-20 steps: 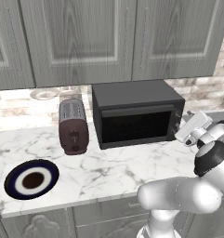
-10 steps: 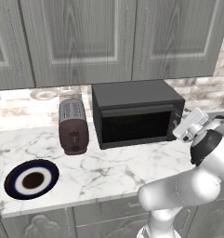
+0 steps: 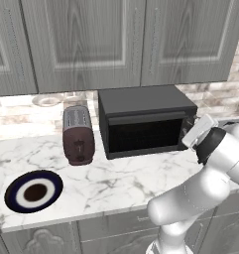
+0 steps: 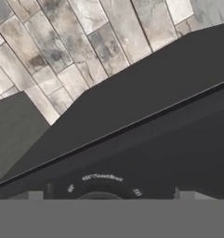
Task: Pull the toaster oven rack outwards. Pick up the baguette from the plate and place it on the toaster oven rack. Close the toaster oven door fully and set the temperature to the lowest setting.
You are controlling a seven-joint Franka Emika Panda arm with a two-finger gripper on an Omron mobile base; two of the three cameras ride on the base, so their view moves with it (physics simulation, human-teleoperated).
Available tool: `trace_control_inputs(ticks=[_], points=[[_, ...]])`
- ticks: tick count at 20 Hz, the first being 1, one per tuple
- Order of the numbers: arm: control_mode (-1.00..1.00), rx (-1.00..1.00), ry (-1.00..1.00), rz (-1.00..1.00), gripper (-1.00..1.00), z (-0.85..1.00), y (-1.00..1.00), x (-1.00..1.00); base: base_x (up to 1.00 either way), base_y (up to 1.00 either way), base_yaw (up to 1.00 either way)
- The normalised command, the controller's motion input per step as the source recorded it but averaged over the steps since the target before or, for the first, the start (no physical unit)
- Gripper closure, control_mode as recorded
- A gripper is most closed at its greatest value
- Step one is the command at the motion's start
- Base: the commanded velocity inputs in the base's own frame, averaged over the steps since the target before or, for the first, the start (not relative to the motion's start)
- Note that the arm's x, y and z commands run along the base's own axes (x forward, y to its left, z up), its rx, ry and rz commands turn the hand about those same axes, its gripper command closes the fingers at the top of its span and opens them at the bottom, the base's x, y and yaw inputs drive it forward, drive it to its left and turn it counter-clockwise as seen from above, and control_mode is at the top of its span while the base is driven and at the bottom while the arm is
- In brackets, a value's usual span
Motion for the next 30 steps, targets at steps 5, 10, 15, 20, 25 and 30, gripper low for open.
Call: trace_control_inputs(ticks=[5,10,15,20,25,30], points=[[-1.0,-0.03,0.0,0.0,1.0,-0.12,0.0,0.2,0.0,0.0,0.0],[-1.0,-0.03,0.0,0.0,1.0,-0.02,0.0,0.23,0.0,0.0,0.0],[-1.0,-0.05,0.0,0.0,1.0,0.0,0.0,0.29,0.0,0.0,0.0],[-1.0,-0.11,0.0,0.0,1.0,0.0,0.0,0.33,0.0,0.0,0.0],[-1.0,-0.19,0.0,0.0,1.0,0.0,0.0,0.26,0.0,0.0,0.0],[-1.0,-0.21,-0.03,0.0,1.0,0.0,0.0,0.19,0.0,0.0,0.0]])
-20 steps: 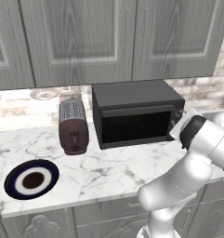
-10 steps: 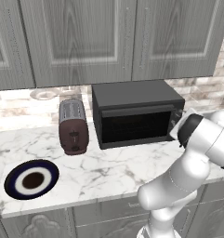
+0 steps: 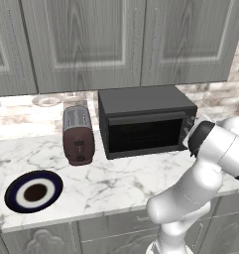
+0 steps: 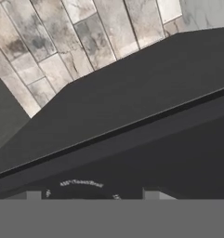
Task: Pull the toaster oven rack outwards. Pick up the baguette from the plate and place it on the toaster oven rack. Close the toaster oven door fully and set the temperature to the lowest setting.
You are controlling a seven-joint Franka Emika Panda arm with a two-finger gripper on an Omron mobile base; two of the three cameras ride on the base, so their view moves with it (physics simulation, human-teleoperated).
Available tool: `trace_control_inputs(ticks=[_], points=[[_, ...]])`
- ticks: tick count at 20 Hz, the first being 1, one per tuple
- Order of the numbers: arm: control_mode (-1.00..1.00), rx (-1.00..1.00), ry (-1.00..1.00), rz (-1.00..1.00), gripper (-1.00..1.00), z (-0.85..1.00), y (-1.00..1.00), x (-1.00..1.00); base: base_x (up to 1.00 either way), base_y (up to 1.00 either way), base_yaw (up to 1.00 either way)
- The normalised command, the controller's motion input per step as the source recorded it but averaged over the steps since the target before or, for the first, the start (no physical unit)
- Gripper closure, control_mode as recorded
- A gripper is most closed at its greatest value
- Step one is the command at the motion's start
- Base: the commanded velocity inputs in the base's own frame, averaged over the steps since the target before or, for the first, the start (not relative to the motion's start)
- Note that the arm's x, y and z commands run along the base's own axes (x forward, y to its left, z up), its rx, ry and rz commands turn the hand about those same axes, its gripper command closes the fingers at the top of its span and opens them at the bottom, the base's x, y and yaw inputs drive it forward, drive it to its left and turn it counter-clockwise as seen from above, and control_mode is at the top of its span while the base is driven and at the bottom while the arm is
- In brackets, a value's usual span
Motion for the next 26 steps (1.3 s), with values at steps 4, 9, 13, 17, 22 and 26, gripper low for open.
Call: trace_control_inputs(ticks=[4,9,13,17,22,26], points=[[-1.0,-0.22,-0.08,0.0,1.0,0.0,0.0,0.08,0.0,0.0,0.0],[-1.0,-0.21,-0.09,0.0,1.0,0.0,0.0,0.08,0.0,0.0,0.0],[-1.0,-0.25,-0.12,0.02,1.0,0.0,0.0,0.06,0.0,0.0,0.0],[-1.0,-0.29,-0.18,0.08,1.0,0.0,-0.06,0.0,0.0,0.0,0.0],[-1.0,-0.35,-0.21,0.11,1.0,0.0,-0.08,0.0,0.0,0.0,0.0],[-1.0,-0.4,-0.34,0.1,1.0,0.0,-0.06,0.0,0.0,0.0,0.0]])
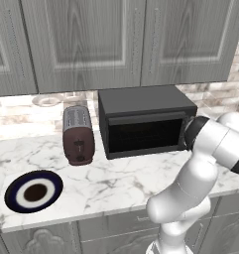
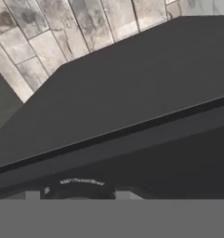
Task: Pull the toaster oven rack outwards. Pick up the baguette from the plate and place it on the toaster oven rack. Close the toaster oven door fully and set the temperature to the lowest setting.
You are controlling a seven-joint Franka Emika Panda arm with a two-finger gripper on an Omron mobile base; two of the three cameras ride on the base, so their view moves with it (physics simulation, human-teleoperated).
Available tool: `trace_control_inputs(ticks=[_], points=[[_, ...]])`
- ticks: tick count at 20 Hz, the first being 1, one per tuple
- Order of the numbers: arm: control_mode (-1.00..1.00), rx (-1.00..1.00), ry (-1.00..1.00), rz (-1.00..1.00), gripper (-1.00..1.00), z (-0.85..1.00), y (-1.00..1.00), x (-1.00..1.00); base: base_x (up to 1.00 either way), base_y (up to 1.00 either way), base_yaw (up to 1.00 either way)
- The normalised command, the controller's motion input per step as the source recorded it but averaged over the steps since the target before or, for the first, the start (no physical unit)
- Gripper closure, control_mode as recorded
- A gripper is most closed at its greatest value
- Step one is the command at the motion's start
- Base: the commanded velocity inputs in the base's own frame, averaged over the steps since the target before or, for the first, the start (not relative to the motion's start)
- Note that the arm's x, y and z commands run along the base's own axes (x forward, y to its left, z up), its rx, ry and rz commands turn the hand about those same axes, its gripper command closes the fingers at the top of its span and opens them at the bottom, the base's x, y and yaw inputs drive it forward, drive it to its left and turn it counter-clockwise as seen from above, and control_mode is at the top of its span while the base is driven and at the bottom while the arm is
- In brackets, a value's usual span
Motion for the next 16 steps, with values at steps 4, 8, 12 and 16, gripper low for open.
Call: trace_control_inputs(ticks=[4,8,12,16], points=[[-1.0,-0.49,-0.5,0.04,1.0,0.0,0.0,-0.04,0.0,0.0,0.0],[-1.0,-0.56,-0.59,0.02,1.0,0.0,0.1,-0.24,0.0,0.0,0.0],[-1.0,-0.62,-0.71,0.02,1.0,0.0,0.35,-0.36,0.0,0.0,0.0],[-1.0,-0.69,-0.82,0.0,1.0,-0.01,0.53,-0.38,0.0,0.0,0.0]])
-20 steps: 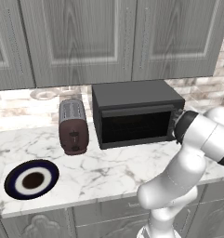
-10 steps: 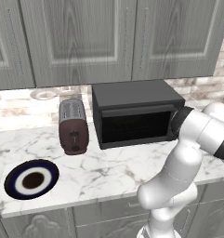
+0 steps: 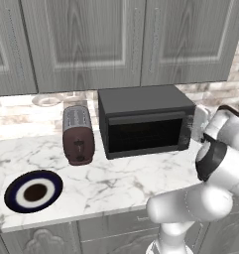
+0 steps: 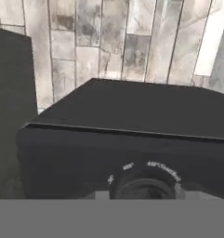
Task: Pull the toaster oven rack outwards. Pick up the baguette from the plate and place it on the toaster oven rack. Close the toaster oven door fully and set the temperature to the lowest setting.
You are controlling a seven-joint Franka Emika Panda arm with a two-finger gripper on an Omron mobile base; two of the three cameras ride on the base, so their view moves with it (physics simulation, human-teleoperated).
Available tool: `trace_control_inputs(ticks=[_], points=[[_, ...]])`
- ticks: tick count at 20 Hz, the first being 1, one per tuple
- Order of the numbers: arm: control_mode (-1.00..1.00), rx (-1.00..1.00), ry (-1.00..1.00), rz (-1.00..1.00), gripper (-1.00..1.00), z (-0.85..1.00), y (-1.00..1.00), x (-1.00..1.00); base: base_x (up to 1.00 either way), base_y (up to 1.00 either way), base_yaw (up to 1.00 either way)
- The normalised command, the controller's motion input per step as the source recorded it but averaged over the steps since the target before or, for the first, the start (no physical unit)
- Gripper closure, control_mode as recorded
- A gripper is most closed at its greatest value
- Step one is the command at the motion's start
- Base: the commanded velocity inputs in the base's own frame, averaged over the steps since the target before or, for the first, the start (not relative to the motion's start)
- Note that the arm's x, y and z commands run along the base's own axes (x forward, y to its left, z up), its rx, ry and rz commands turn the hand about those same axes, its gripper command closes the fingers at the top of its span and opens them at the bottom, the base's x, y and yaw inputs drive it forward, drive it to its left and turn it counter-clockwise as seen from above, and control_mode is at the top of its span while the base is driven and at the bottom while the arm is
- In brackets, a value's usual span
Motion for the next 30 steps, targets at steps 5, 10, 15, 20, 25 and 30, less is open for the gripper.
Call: trace_control_inputs(ticks=[5,10,15,20,25,30], points=[[-1.0,-0.71,-0.83,0.0,1.0,-0.06,0.43,-0.33,0.0,0.0,0.0],[-1.0,-0.65,-0.73,0.01,1.0,-0.14,0.16,-0.14,0.0,0.0,0.0],[-1.0,-0.55,-0.62,0.09,1.0,-0.02,-0.01,0.0,0.0,0.0,0.0],[-1.0,-0.57,-0.6,0.11,1.0,0.0,-0.04,-0.09,0.0,0.0,0.0],[-1.0,-0.58,-0.68,0.13,1.0,0.0,-0.05,-0.27,0.0,0.0,0.0],[-1.0,-0.55,-0.77,0.14,1.0,0.18,-0.05,-0.39,0.0,0.0,0.0]])
